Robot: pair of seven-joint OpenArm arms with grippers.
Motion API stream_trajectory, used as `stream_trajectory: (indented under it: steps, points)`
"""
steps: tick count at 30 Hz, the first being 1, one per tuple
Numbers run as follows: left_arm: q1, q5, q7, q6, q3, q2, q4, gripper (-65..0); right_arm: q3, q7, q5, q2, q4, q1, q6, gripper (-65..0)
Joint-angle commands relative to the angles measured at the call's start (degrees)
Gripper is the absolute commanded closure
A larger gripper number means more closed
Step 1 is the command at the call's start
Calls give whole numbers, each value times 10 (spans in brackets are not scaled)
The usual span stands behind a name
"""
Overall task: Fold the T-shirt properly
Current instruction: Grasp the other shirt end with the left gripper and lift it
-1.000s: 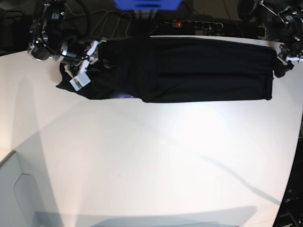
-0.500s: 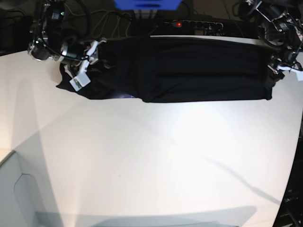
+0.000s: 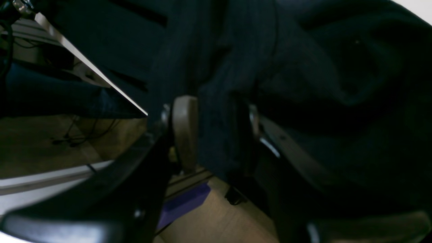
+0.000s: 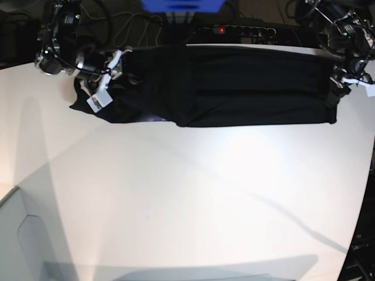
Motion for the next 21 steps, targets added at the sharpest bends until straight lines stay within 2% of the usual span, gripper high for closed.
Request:
stream_trajectory:
  steps: [1, 4, 21]
  points:
    - [12, 32, 29, 8, 1, -7, 0, -490, 2, 8, 13, 0, 8, 2, -5, -206]
    - [22, 32, 28, 8, 1, -8, 0, -490, 3, 8, 13, -8, 8, 2, -5, -206]
    - [8, 32, 21, 8, 1, -5, 0, -486, 0, 8, 12, -8, 8, 2, -5, -206]
